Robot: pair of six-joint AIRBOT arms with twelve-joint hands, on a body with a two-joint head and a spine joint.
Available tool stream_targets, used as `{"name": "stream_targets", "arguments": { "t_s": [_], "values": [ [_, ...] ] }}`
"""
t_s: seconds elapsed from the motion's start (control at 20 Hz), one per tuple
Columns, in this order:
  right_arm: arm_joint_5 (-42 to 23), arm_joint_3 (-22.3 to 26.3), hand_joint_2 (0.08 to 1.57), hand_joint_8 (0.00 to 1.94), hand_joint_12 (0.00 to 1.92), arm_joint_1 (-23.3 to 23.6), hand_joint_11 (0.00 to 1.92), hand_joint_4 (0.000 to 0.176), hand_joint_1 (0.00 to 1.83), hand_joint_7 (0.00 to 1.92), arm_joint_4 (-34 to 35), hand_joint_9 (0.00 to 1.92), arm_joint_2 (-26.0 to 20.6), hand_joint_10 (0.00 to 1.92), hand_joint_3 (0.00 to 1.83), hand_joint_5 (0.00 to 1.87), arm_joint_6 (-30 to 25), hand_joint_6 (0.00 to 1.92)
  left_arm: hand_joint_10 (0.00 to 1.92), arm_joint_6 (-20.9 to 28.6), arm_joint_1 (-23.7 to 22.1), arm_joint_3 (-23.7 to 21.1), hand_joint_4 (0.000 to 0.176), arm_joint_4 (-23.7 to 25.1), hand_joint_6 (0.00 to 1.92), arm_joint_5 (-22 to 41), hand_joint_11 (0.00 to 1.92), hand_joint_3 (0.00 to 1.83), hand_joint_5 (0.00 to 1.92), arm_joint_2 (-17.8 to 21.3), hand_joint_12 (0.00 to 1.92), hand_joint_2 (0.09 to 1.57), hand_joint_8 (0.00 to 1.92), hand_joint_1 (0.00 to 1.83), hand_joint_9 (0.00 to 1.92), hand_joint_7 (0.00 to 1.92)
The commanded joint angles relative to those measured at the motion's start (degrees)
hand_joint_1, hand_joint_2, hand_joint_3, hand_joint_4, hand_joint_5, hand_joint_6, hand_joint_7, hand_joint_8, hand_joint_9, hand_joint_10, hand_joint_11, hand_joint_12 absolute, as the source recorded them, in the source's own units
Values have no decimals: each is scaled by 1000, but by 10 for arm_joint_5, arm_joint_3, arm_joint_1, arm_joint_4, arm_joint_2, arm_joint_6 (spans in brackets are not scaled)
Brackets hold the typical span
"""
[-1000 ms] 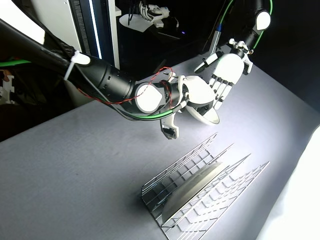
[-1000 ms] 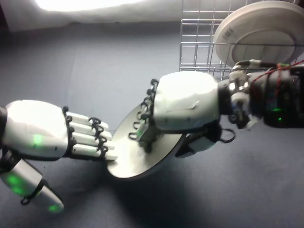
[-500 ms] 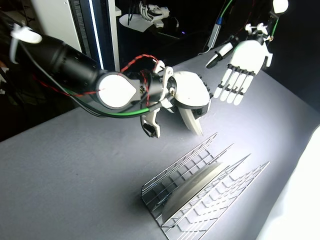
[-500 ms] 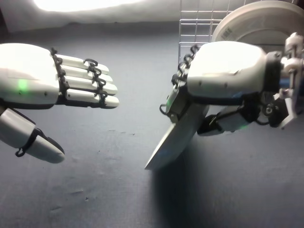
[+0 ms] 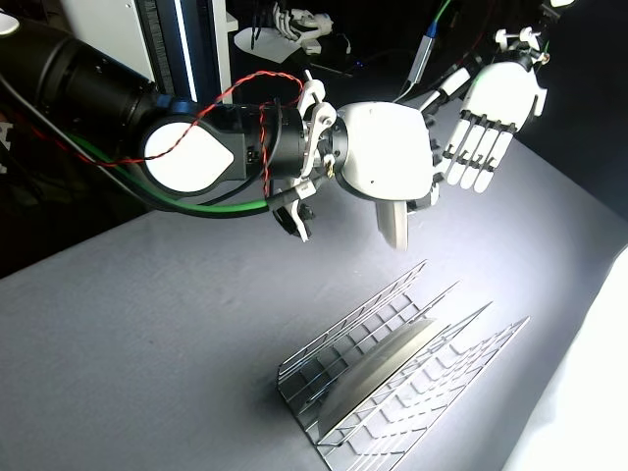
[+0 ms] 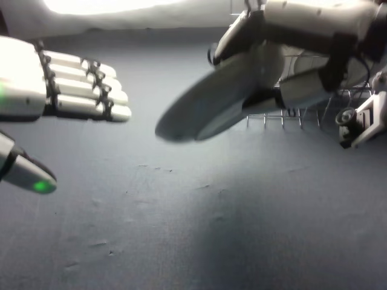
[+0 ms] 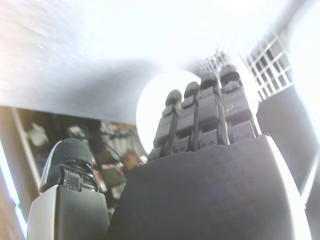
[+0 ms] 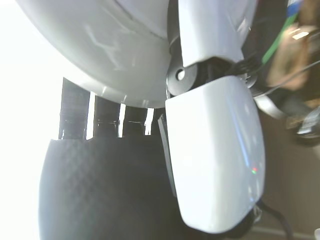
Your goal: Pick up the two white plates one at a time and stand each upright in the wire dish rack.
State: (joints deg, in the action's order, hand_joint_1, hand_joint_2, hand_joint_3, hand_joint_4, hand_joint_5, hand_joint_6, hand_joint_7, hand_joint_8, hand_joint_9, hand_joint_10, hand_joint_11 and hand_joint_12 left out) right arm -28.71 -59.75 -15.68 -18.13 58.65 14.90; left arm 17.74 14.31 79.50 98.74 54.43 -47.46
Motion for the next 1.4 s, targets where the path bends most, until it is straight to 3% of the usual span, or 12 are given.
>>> {"name": "stream_targets", "arguments": {
  "t_s": [0.0,0.25,0.5,0.65,0.95,1.05,1.35],
  "values": [
    [-79,2,1049,507,1089,17,879,0,1392,1169,38,1081,-5,957,0,1035,-10,907,0,17,-21,3,0,-7,9,22,0,0,22,8,0,1106,0,0,0,0],
    [-67,2,1061,520,1115,49,845,0,1387,1150,112,1044,-5,1017,0,1021,-11,944,0,27,-37,15,0,2,15,28,0,0,51,19,0,1103,0,0,0,1],
    [-43,1,1068,572,1136,77,837,0,1383,1110,202,1025,-6,1041,0,1029,-11,950,0,13,-27,-6,0,-8,3,28,0,0,34,25,0,1102,0,0,0,0],
    [-37,0,1057,521,1114,76,866,0,1388,1148,217,1049,-10,1003,0,1038,-11,924,0,4,-26,-5,0,-12,3,32,0,0,37,25,0,1100,0,0,0,0],
    [-31,-12,1086,710,1133,53,816,0,1380,1045,231,996,-19,1077,0,981,-11,1024,0,12,-33,-9,0,-20,9,31,0,1,59,25,0,1104,0,0,0,0],
    [-31,-18,1074,645,1159,47,837,0,1384,1090,234,1017,-22,1064,0,1001,-10,970,0,13,-33,-7,0,-20,2,35,0,0,44,28,0,1096,0,0,0,0],
    [-29,-46,1083,713,1163,31,814,0,1381,1075,241,981,-25,1054,1,976,-10,1037,0,14,-33,2,0,-23,6,38,0,0,52,28,0,1090,0,0,0,0]
  ]
}}
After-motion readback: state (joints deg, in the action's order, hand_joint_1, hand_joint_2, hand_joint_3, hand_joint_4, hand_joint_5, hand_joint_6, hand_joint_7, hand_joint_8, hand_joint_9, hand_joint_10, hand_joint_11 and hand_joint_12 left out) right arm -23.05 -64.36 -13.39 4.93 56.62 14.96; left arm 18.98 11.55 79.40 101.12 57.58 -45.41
